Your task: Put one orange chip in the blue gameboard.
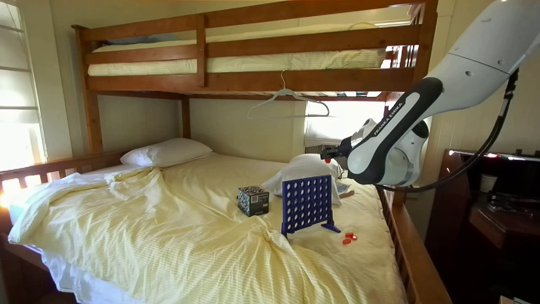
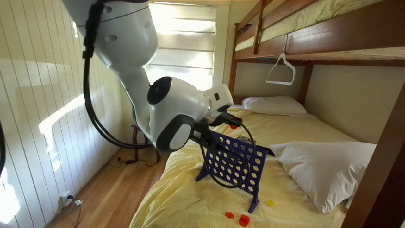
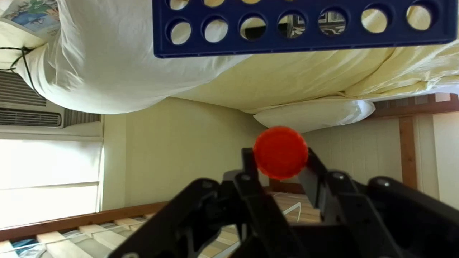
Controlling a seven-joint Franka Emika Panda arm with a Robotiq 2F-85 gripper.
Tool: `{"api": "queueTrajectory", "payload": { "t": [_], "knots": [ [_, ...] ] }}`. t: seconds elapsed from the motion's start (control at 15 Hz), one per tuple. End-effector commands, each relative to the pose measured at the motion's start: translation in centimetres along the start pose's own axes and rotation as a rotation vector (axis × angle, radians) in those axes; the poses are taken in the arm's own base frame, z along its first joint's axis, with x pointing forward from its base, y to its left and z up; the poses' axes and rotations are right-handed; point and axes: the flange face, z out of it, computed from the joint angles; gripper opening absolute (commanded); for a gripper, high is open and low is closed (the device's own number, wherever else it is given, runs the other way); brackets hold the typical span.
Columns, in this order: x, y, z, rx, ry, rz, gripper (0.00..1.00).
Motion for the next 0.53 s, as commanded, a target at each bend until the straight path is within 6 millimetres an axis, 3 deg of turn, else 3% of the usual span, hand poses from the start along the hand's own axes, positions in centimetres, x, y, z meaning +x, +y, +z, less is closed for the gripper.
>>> {"api": "queueTrajectory", "payload": {
  "t": [0.0, 0.47],
  "knots": [
    [0.1, 0.6, 1.7, 0.01, 0.009, 0.014, 0.1],
    [-0.6, 0.5, 4.2, 0.049, 0.004, -0.01, 0.1]
  ]
}}
